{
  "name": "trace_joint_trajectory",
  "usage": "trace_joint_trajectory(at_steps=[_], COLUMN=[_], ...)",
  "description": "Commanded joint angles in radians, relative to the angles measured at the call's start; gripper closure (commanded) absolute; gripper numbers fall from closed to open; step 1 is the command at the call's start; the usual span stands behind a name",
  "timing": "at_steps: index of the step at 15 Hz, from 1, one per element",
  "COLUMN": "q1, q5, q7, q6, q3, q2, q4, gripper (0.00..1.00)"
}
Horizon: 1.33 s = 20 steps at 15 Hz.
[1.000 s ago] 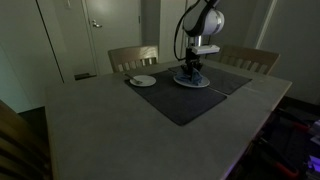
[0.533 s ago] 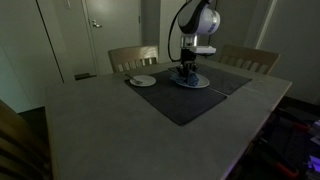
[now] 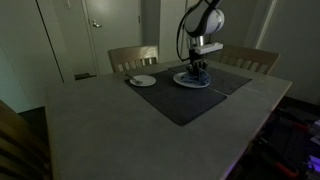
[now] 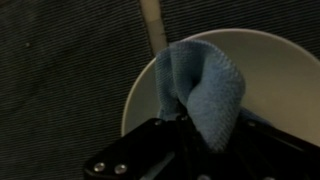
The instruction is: Pick the cloth and wipe the plate
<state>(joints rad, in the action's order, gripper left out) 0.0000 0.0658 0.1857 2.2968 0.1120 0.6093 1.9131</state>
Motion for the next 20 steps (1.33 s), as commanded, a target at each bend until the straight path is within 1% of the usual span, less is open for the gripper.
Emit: trace_joint_trajectory(at_steps=[1,2,4,5,8,10,12,14,15,17,19,20], q1=[0.072,0.079,0.075,0.054,0.020,-0.014,-0.057,-0.108,-0.121,-0.129,-0.114,-0.095], q5=[0.155,0.182,0.167,0.119,0.029,-0.054,-0.146,-0.232,-0.253,-0.267,-0.244,-0.214], q7=[0.151,0.184,0.219,0.202,0.160,0.107,0.032,-0.071,-0.113,-0.158,-0.166,-0.145], q6=[0.104,0.153,0.227,0.232,0.270,0.269,0.238,0.171,0.129,0.035,-0.058,-0.108], q3=[0.102,0.113,0.105,0.074,0.023,-0.024,-0.081,-0.142,-0.156,-0.159,-0.140,-0.117], q2=[0.032,0.041,0.054,0.052,0.041,0.034,0.029,0.025,0.026,0.032,0.037,0.039], q4=[0.001,0.006,0.013,0.015,0.023,0.023,0.015,0.001,-0.008,-0.027,-0.044,-0.053], gripper=[0.97,0.97,0.97,0.97,0.97,0.97,0.97,0.97,0.97,0.97,0.97,0.97])
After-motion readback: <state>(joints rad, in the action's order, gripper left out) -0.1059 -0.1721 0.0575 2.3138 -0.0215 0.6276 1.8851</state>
